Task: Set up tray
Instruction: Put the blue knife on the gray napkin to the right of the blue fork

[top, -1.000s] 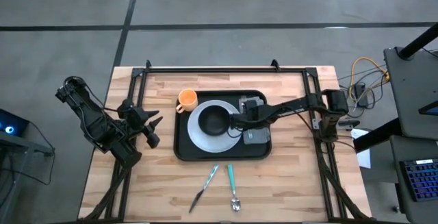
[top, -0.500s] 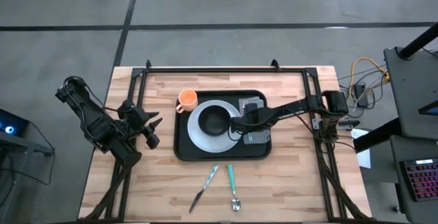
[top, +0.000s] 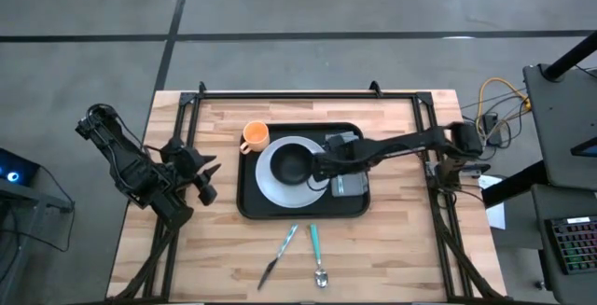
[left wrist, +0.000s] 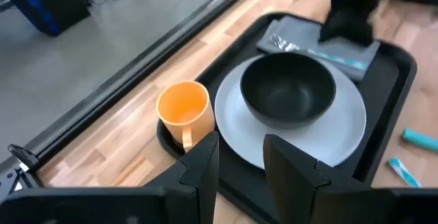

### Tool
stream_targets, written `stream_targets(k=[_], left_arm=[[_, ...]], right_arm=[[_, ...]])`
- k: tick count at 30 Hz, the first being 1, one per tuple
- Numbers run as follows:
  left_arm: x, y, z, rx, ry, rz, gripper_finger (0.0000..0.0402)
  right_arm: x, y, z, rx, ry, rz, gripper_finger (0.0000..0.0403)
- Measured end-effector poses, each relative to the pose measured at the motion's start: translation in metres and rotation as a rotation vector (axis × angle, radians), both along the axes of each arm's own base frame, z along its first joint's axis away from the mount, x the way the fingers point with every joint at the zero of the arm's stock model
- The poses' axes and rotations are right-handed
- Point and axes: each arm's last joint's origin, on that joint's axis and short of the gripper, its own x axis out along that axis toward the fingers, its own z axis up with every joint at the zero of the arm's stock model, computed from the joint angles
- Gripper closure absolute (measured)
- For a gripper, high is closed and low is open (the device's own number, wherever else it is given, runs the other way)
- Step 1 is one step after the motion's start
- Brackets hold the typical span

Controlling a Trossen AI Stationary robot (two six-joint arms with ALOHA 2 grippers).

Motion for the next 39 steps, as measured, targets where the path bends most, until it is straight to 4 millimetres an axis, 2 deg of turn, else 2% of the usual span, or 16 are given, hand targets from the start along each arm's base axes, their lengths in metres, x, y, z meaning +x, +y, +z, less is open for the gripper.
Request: stream_targets(k=[3,8,11,13,18,24,28,33,39], left_arm=[[0.0,0.0,-0.001,0.008,0.034,-0.024,0.0304],[0.0,-0.001,-0.001,0.04,0.062,-0.056,0.0304],[0.0,-0.001,-0.001,0.059,0.078,-0.073,0.0304],[0.0,-0.001,-0.001,0.046,0.067,-0.063,0.0304],[0.0,-0.001,-0.001,0.037,0.059,-0.056,0.0304],[0.001,-0.001,0.0,0.037,0.058,-0.059,0.0304],[0.002,-0.002,-0.001,0.039,0.061,-0.06,0.0304],[0.002,-0.002,-0.001,0.04,0.061,-0.06,0.0304],[0.002,-0.002,-0.001,0.039,0.061,-0.06,0.0304]], right_arm=[[0.009,0.019,0.033,-0.065,-0.002,0.337,0.0286],[0.025,0.066,0.077,-0.131,-0.035,1.082,0.0292],[0.035,0.081,0.09,-0.091,-0.116,1.376,0.0297],[0.041,0.09,0.09,-0.09,-0.136,1.512,0.03],[0.058,0.11,0.08,-0.181,-0.1,1.739,0.0305],[0.1,0.122,0.047,-0.216,-0.056,1.882,0.031],[0.123,0.135,0.015,-0.12,-0.027,2.006,0.0309],[0.143,0.142,-0.024,-0.011,0.044,2.062,0.0296],[0.156,0.151,-0.042,-0.006,0.063,2.095,0.0274]])
